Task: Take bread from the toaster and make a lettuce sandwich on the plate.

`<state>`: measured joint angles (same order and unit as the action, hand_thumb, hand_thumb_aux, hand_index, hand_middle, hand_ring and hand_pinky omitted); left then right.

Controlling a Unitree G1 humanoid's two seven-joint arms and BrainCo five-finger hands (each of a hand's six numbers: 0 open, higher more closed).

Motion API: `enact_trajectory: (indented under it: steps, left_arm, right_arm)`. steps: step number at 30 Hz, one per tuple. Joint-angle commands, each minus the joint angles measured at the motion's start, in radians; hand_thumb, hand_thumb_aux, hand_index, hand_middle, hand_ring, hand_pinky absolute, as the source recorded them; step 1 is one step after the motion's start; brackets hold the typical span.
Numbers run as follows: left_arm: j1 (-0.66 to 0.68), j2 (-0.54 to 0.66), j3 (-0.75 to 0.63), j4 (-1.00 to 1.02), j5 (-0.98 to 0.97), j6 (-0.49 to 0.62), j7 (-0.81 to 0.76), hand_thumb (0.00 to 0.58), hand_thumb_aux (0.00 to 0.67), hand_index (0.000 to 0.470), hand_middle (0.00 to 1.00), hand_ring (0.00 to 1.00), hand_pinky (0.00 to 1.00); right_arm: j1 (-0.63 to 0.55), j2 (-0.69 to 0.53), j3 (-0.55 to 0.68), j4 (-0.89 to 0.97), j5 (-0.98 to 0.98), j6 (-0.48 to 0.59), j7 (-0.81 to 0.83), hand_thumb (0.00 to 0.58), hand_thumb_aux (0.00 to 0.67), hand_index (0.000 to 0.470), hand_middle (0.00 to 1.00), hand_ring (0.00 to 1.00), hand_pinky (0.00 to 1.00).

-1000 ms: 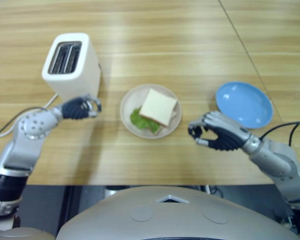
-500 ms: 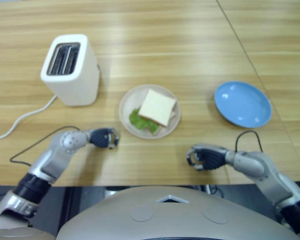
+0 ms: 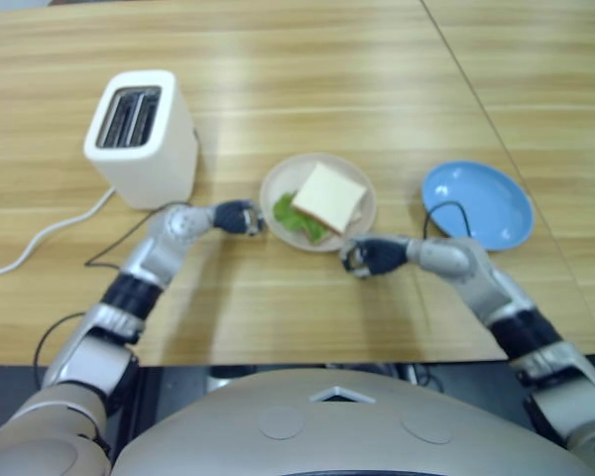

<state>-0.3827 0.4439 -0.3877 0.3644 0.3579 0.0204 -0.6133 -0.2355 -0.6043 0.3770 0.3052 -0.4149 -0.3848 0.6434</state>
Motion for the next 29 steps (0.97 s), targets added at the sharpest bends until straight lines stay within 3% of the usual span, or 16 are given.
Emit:
enact_trajectory:
  steps: [1, 2, 3, 4, 5, 6, 7, 8, 9, 12, 18, 29]
  left_arm:
    - [-0.044, -0.030, 0.011, 0.105, -0.018, -0.036, 0.017, 0.580, 0.670, 0.460, 1.00, 1.00, 1.00]
    - [-0.059, -0.040, 0.021, 0.132, -0.026, -0.048, 0.032, 0.580, 0.670, 0.460, 1.00, 1.00, 1.00]
    - [-0.072, -0.048, 0.036, 0.153, -0.033, -0.053, 0.050, 0.580, 0.670, 0.460, 1.00, 1.00, 1.00]
    - [-0.086, -0.054, 0.053, 0.173, -0.036, -0.055, 0.082, 0.580, 0.670, 0.460, 1.00, 1.00, 1.00]
    - [-0.102, -0.061, 0.080, 0.193, -0.044, -0.055, 0.124, 0.576, 0.615, 0.422, 0.82, 0.82, 0.82]
    - [-0.118, -0.069, 0.112, 0.209, -0.060, -0.058, 0.164, 0.462, 0.368, 0.253, 0.45, 0.45, 0.45]
    - [-0.130, -0.075, 0.143, 0.218, -0.075, -0.068, 0.202, 0.183, 0.116, 0.079, 0.31, 0.31, 0.31]
    - [-0.138, -0.078, 0.172, 0.221, -0.090, -0.084, 0.238, 0.183, 0.116, 0.079, 0.31, 0.31, 0.31]
    - [-0.144, -0.083, 0.202, 0.219, -0.105, -0.102, 0.277, 0.000, 0.000, 0.000, 0.00, 0.00, 0.00]
    - [-0.154, -0.130, 0.305, 0.196, -0.176, -0.186, 0.400, 0.000, 0.000, 0.000, 0.00, 0.00, 0.00]
    - [-0.170, -0.260, 0.412, 0.216, -0.305, -0.302, 0.480, 0.000, 0.000, 0.000, 0.00, 0.00, 0.00]
    - [-0.222, -0.326, 0.467, 0.366, -0.385, -0.377, 0.494, 0.000, 0.000, 0.000, 0.00, 0.00, 0.00]
  right_arm:
    - [-0.128, 0.045, 0.004, 0.174, -0.072, -0.053, -0.149, 0.528, 0.470, 0.323, 0.53, 0.53, 0.53]
    - [-0.155, 0.053, 0.003, 0.212, -0.088, -0.071, -0.197, 0.434, 0.334, 0.229, 0.00, 0.00, 0.00]
    - [-0.168, 0.060, -0.004, 0.229, -0.086, -0.084, -0.222, 0.434, 0.334, 0.229, 0.00, 0.00, 0.00]
    - [-0.175, 0.062, -0.010, 0.233, -0.085, -0.095, -0.244, 0.000, 0.000, 0.000, 0.00, 0.00, 0.00]
    - [-0.178, 0.060, -0.018, 0.230, -0.085, -0.102, -0.269, 0.000, 0.000, 0.000, 0.00, 0.00, 0.00]
    - [-0.176, 0.056, -0.028, 0.221, -0.076, -0.109, -0.286, 0.000, 0.000, 0.000, 0.00, 0.00, 0.00]
    - [-0.169, 0.053, -0.042, 0.205, -0.062, -0.119, -0.301, 0.000, 0.000, 0.000, 0.00, 0.00, 0.00]
    - [-0.157, 0.049, -0.059, 0.182, -0.050, -0.129, -0.320, 0.000, 0.000, 0.000, 0.00, 0.00, 0.00]
    - [-0.143, 0.043, -0.077, 0.155, -0.037, -0.140, -0.336, 0.000, 0.000, 0.000, 0.00, 0.00, 0.00]
    - [-0.054, 0.062, -0.210, -0.006, 0.133, -0.153, -0.378, 0.000, 0.000, 0.000, 0.00, 0.00, 0.00]
    - [0.033, 0.187, -0.394, -0.166, 0.418, -0.093, -0.435, 0.000, 0.000, 0.000, 0.00, 0.00, 0.00]
    - [0.030, 0.376, -0.451, 0.004, 0.523, -0.107, -0.462, 0.000, 0.000, 0.000, 0.00, 0.00, 0.00]
